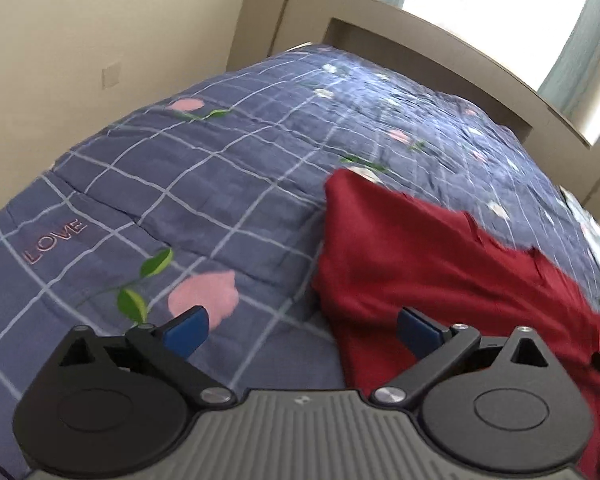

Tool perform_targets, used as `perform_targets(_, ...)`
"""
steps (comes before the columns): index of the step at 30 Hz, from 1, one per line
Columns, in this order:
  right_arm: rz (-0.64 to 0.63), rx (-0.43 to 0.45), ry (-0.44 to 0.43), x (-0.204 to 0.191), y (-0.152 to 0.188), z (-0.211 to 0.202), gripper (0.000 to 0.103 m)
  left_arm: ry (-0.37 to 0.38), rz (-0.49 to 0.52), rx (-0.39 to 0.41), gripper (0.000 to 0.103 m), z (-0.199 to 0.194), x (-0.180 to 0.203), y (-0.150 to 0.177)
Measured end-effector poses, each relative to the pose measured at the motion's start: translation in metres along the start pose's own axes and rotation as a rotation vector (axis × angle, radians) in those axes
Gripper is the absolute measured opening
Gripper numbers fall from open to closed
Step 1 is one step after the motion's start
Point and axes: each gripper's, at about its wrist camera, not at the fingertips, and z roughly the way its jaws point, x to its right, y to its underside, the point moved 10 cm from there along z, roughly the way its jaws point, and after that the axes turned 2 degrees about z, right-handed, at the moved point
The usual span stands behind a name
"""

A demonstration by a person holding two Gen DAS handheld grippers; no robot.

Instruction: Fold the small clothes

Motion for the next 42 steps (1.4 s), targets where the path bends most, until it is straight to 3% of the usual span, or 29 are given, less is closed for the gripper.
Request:
perform_targets(5, -0.038, -0.046, -0.024, -0.012, 0.022, -0.057, 0.102, -0.024, 0.136, 0.016, 0.102, -0.032, 0.021, 0.028)
perform_targets(14, -0.137, -0.103, -0.092, -0.060, 0.064, -0.157, 0.102, -0.025, 0.231, 0.008, 0.103, -0.096, 0.046, 0.092)
perform_targets(21, -0.212, -0.122, -0.104, -0.091, 0.091, -0.210, 0.102, -0.036, 0.308, -0.057, 0.103, -0.126, 0.051, 0.151)
perform_targets(30, -0.291, -0.197, -0.117, -0.120, 0.135, -0.229, 0.102, -0.069, 0.247, -0.120, 0.103, -0.147, 0.041, 0.183)
perform_targets(33, -0.329, -0.214, -0.080, -0.123, 0.148, -0.225, 0.102, -0.049, 0.209, -0.142, 0.102, -0.154, 0.044, 0.187)
perform_targets(37, -0.389, -0.181, 0.016, -0.121, 0.154, -0.222, 0.102, -0.041, 0.206, -0.125, 0.102, -0.163, 0.051, 0.186)
perform_targets(42, -0.422, -0.108, 0.008, -0.122, 0.154, -0.227, 0.092, -0.035, 0.219, -0.106, 0.102, -0.174, 0.063, 0.183)
